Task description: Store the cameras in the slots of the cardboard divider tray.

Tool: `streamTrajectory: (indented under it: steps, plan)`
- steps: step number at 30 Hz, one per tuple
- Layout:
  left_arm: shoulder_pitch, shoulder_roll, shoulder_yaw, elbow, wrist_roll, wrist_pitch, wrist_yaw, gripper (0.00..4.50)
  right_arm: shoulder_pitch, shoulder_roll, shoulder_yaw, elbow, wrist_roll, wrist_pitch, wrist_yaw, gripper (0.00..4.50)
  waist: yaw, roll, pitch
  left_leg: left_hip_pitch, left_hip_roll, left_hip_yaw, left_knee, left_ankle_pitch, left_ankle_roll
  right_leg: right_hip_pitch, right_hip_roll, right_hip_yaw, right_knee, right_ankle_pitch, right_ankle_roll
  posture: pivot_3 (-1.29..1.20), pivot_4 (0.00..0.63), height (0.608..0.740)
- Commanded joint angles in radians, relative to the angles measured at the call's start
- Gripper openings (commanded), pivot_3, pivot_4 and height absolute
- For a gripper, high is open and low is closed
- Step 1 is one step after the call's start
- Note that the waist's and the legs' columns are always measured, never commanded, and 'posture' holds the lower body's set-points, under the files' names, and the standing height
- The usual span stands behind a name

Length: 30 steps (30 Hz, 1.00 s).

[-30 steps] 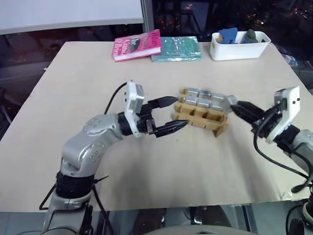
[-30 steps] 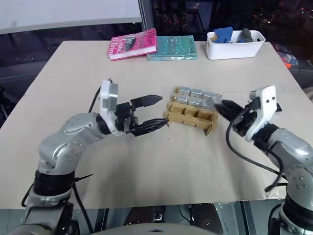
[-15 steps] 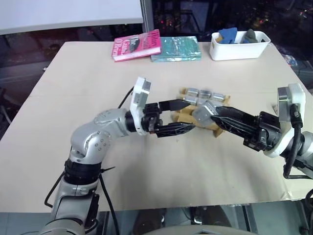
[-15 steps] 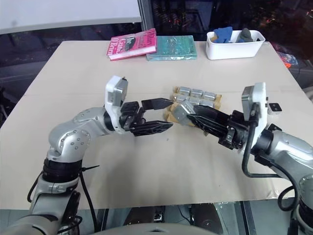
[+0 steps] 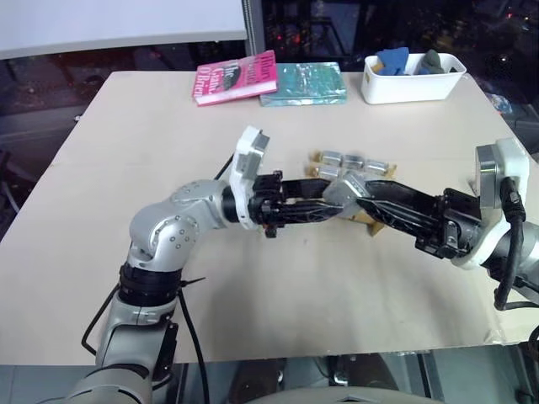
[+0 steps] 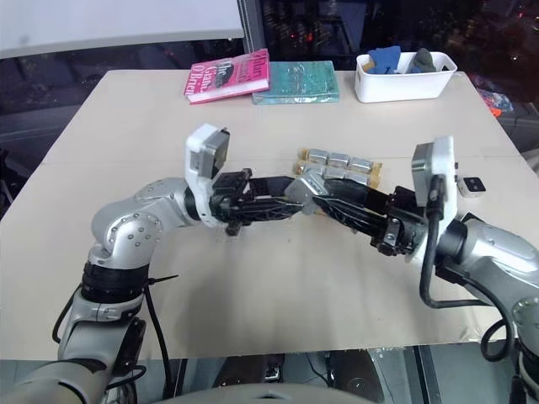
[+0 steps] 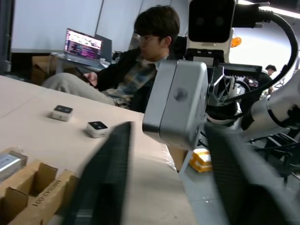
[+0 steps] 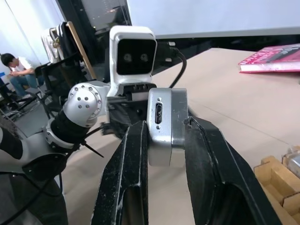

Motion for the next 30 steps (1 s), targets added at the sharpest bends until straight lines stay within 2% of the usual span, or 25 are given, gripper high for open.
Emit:
streamTrajectory:
  steps: [1,2,3,4,5,6,11,13,16,21,26,30]
  plan:
    - [-0.025,-0.008,0.009,-0.008,-0.007,-0.002,0.004,1.01,-0.010,-0.011,0.006,-0.022,0.025,-0.041,0.013,0.54,0.000,0.000,0.000,0.000,0.000,0.000,0.000,0.000,0.000,0.000,0.000,0.000,0.000,0.000,0.000,0.00,0.150,0.740]
    - [-0.027,-0.008,0.011,-0.003,-0.007,-0.002,0.002,1.00,-0.010,-0.010,0.010,-0.019,0.026,-0.047,0.011,0.54,0.000,0.000,0.000,0.000,0.000,0.000,0.000,0.000,0.000,0.000,0.000,0.000,0.000,0.000,0.000,0.00,0.150,0.740]
    - [-0.030,-0.008,0.013,0.001,-0.008,-0.004,0.000,0.98,-0.010,-0.010,0.014,-0.021,0.017,-0.052,0.012,1.56,0.001,0.000,0.000,0.000,0.000,0.000,0.000,0.000,0.000,0.000,0.000,0.000,0.000,0.000,0.000,0.00,0.150,0.740]
    - [-0.035,-0.008,0.016,0.007,-0.010,-0.002,0.002,0.94,-0.008,-0.009,0.018,-0.028,-0.016,-0.060,-0.005,1.93,0.002,0.000,0.000,0.000,0.000,0.000,0.001,0.000,0.000,0.000,0.000,0.000,0.000,0.000,0.000,0.00,0.150,0.740]
    - [-0.039,-0.008,0.017,0.012,-0.007,-0.003,0.002,0.71,-0.002,-0.014,0.019,-0.039,-0.059,-0.066,-0.020,2.42,0.001,0.000,0.000,0.000,0.000,0.000,0.001,0.000,0.000,0.000,0.000,0.000,0.000,0.000,0.000,0.00,0.150,0.740]
    - [-0.044,-0.005,0.016,0.024,0.006,-0.012,-0.001,0.68,0.011,-0.021,0.018,-0.051,-0.091,-0.069,-0.028,2.95,0.001,0.000,0.000,0.000,0.000,0.000,0.001,0.000,0.000,0.000,0.000,0.000,0.000,0.000,0.000,0.00,0.150,0.740]
    - [-0.085,0.028,-0.010,0.152,0.143,-0.121,-0.058,0.68,0.155,-0.057,-0.039,-0.114,-0.241,-0.107,0.008,2.98,0.002,0.000,0.000,0.000,0.000,0.000,0.001,0.000,0.000,0.000,0.000,0.000,-0.001,0.000,0.000,0.00,0.150,0.740]
    - [-0.135,0.044,-0.065,0.287,0.282,-0.256,-0.106,0.68,0.268,-0.064,-0.114,-0.141,-0.282,-0.121,0.031,2.98,0.010,-0.001,0.000,-0.001,0.000,-0.001,0.001,0.000,0.000,0.000,0.000,-0.001,-0.001,0.000,0.000,0.00,0.150,0.740]
    - [-0.243,0.022,-0.139,0.531,0.475,-0.488,-0.153,0.68,0.455,-0.080,-0.199,-0.193,-0.452,-0.151,0.096,2.98,0.012,-0.001,0.000,-0.001,-0.002,-0.001,0.001,0.000,0.000,0.001,0.000,-0.002,-0.001,0.000,0.000,0.00,0.150,0.740]
    - [-0.409,-0.043,-0.192,0.870,0.642,-0.740,-0.231,0.68,0.617,0.005,-0.281,-0.233,-0.497,-0.235,0.130,2.98,0.012,-0.003,0.000,-0.002,-0.003,-0.001,0.001,0.000,0.001,0.001,0.000,-0.002,-0.002,0.000,0.001,0.00,0.150,0.740]
    - [-0.549,-0.108,-0.222,1.162,0.765,-0.955,-0.301,0.68,0.705,0.041,-0.271,-0.243,-0.550,-0.326,0.114,2.98,0.002,-0.003,0.001,-0.002,-0.003,-0.001,0.001,-0.001,0.001,0.000,0.001,-0.003,-0.002,0.000,0.001,0.00,0.150,0.740]
    - [-0.614,-0.128,-0.228,1.321,0.849,-1.081,-0.334,0.68,0.773,0.037,-0.238,-0.243,-0.577,-0.412,0.081,2.98,0.000,-0.004,0.001,-0.001,-0.003,0.000,0.001,-0.001,0.002,0.000,0.001,-0.003,-0.002,0.000,0.001,0.00,0.150,0.740]
